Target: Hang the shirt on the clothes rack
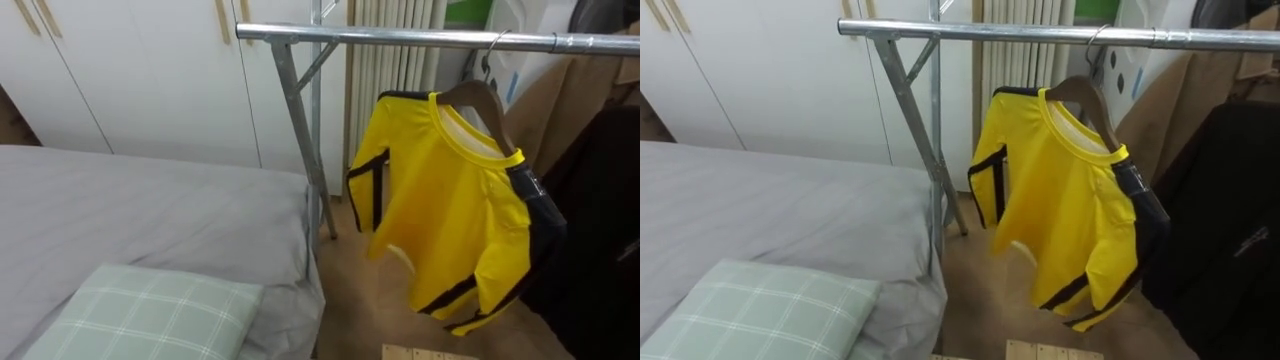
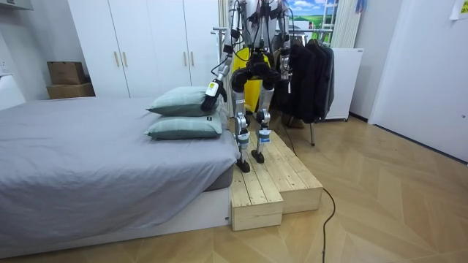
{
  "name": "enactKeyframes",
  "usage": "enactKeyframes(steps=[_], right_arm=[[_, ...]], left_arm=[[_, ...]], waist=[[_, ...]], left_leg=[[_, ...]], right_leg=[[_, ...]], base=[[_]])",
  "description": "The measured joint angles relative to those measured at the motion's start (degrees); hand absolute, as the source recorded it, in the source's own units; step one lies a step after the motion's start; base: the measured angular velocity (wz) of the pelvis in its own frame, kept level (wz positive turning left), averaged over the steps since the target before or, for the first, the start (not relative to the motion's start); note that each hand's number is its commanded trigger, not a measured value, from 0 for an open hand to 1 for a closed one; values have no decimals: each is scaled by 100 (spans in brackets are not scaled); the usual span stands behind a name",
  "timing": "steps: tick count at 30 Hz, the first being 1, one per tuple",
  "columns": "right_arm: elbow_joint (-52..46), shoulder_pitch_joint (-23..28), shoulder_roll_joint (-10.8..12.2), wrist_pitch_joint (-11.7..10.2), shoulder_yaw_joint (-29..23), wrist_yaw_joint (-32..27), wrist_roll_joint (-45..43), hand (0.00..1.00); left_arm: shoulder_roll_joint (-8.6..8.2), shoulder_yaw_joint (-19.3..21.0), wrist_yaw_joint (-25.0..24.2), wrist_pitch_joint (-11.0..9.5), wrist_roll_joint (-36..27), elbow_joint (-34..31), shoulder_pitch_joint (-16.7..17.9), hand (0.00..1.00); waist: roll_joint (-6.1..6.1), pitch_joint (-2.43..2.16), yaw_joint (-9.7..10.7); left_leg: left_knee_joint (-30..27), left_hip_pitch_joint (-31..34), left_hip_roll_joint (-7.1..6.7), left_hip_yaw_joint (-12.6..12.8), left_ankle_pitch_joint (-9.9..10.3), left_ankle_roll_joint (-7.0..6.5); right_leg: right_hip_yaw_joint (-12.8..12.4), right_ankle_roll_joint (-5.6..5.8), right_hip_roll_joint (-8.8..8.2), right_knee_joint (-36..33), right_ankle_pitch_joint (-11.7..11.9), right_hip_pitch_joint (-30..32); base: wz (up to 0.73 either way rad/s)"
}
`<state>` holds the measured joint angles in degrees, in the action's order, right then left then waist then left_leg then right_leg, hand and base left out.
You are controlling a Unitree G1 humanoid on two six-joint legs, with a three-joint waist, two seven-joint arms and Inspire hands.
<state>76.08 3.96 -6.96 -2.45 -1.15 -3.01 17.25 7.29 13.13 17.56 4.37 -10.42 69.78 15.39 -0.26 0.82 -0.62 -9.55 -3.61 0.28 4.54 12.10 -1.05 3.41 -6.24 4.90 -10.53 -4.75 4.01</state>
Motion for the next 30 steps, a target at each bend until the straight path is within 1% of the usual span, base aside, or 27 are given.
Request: enactKeyframes(steps=[11,12,18,30], right_arm=[[23,15,5,15,0,1,45,0],[23,21,6,15,1,1,47,0],[22,36,10,16,-2,1,46,0],[23,73,35,12,-14,-43,44,0]], left_arm=[[9,5,-26,48,1,1,1,0],[8,5,-26,52,0,1,1,0],[7,6,-24,66,1,1,2,0],[12,7,-21,72,5,1,12,0]], waist=[[-19,8,-3],[-9,1,-4],[-26,7,-4],[-35,0,3]], left_leg=[[5,-9,3,-4,8,-12],[5,-8,3,-4,10,-15],[6,-10,2,-7,18,-26],[3,-27,0,-7,17,-27]], right_leg=[[1,0,5,71,10,-12],[1,0,5,73,10,-13],[3,2,5,79,9,-10],[-1,3,5,83,8,-21]], base=[[0],[0],[0],[0]])
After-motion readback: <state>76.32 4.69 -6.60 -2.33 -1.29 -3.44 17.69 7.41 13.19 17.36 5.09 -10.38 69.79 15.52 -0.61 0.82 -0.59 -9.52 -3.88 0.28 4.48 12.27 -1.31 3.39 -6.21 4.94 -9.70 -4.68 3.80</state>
